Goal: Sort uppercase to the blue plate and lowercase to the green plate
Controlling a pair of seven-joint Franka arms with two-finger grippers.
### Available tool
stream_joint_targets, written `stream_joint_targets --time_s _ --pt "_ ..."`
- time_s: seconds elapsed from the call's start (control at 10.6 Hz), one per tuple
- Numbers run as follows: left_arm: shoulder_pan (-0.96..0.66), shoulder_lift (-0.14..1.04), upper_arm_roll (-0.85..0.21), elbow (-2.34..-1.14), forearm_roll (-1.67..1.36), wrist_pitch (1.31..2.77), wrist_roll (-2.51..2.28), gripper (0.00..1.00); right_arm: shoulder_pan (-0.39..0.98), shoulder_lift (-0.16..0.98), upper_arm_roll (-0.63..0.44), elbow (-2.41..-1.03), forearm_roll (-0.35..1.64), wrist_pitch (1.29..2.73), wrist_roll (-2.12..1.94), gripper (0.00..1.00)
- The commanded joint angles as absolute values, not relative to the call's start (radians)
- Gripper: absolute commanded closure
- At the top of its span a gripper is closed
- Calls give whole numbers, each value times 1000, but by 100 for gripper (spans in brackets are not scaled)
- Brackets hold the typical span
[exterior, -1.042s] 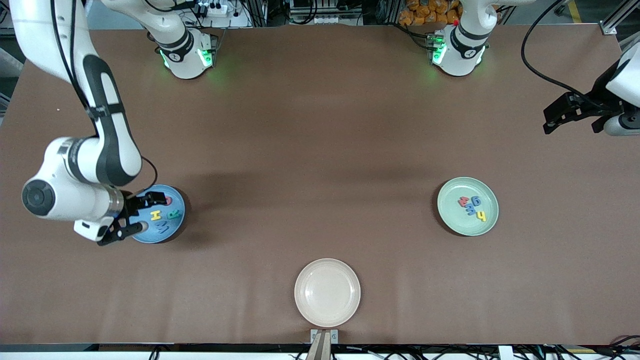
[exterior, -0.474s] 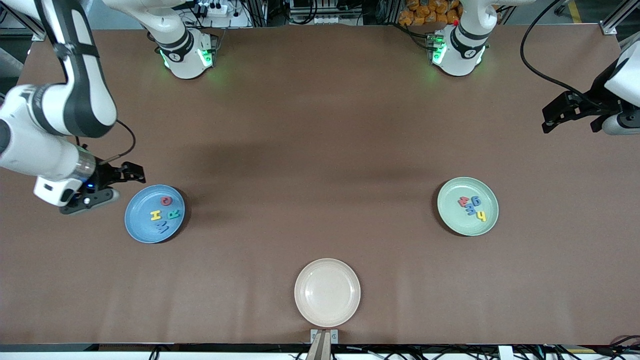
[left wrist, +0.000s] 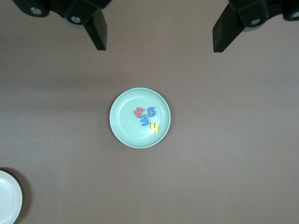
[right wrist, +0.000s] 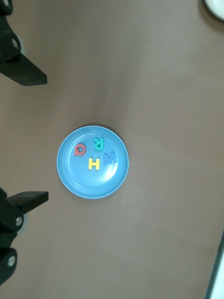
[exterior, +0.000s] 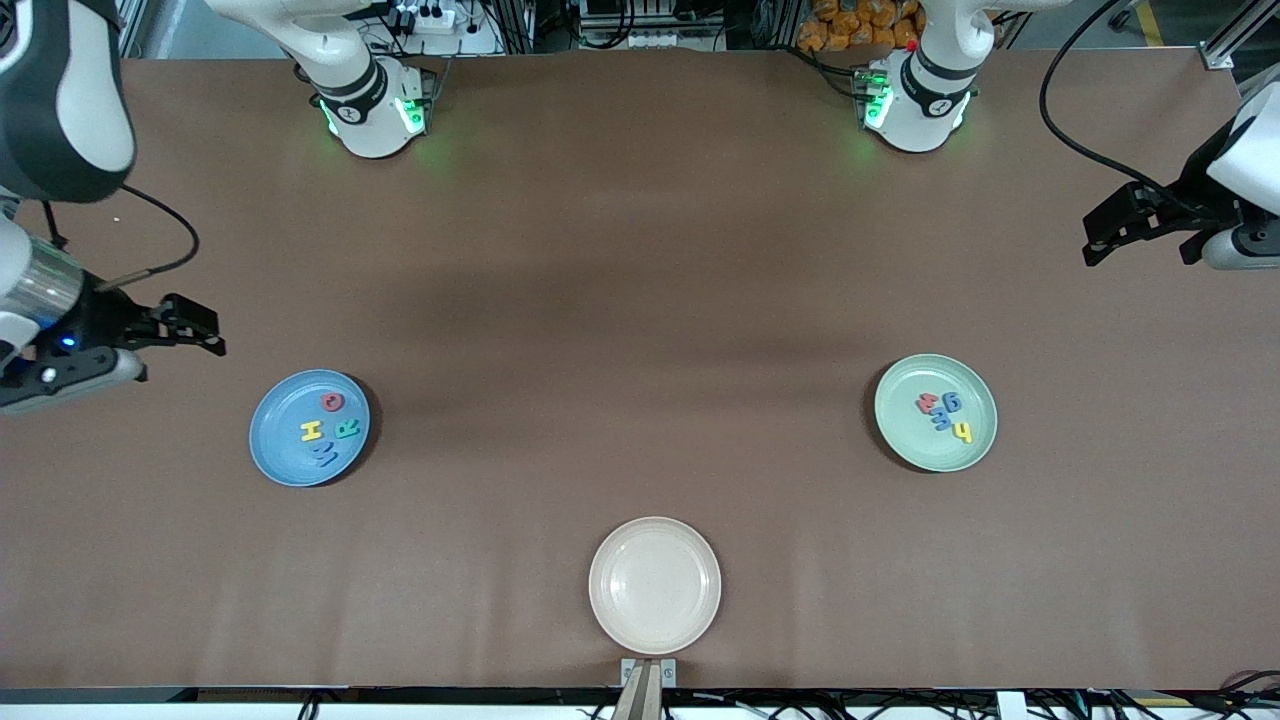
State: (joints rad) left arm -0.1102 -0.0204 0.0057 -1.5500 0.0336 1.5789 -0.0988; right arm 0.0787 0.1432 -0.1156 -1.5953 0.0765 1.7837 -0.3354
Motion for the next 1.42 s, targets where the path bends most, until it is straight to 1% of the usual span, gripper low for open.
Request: stream_joint_targets --time_s 0.0,0.19,0.28,0.38,0.57,0.66,0.85,1.04,1.14,1.33 --pt "-118 -23 11 -1539 25 1562 -98 0 19 88 -89 -1543 64 1702 -302 0" --pt "-118 -23 11 -1539 25 1557 -98 0 0 60 -89 -1440 54 1581 -302 0" --pt "-120 -23 9 -1537 25 1557 -98 0 -11 60 -89 -1405 40 1553 -307 0" --pt "-118 -23 9 -1539 26 1557 -98 0 -24 39 -87 -1401 19 1528 -302 0" --pt "-118 -20 9 -1537 31 1557 -98 0 -32 2 -39 -1401 -55 1441 -266 0" --pt "-118 -18 9 -1537 28 1555 -98 0 -34 -15 -37 -1402 -57 1412 -211 0" --pt "-117 -18 9 -1537 26 1554 -98 0 -32 -26 -40 -1410 -45 1417 -195 0" --pt "-117 -23 5 -1536 18 1552 -88 0 -41 -22 -41 -1414 -6 1459 -195 0" --pt "-115 -21 9 -1502 0 1548 -87 0 -52 -23 -43 -1426 23 1482 -195 0" --pt "-114 -17 9 -1491 -14 1520 -89 0 -52 -20 -43 -1430 35 1508 -195 0"
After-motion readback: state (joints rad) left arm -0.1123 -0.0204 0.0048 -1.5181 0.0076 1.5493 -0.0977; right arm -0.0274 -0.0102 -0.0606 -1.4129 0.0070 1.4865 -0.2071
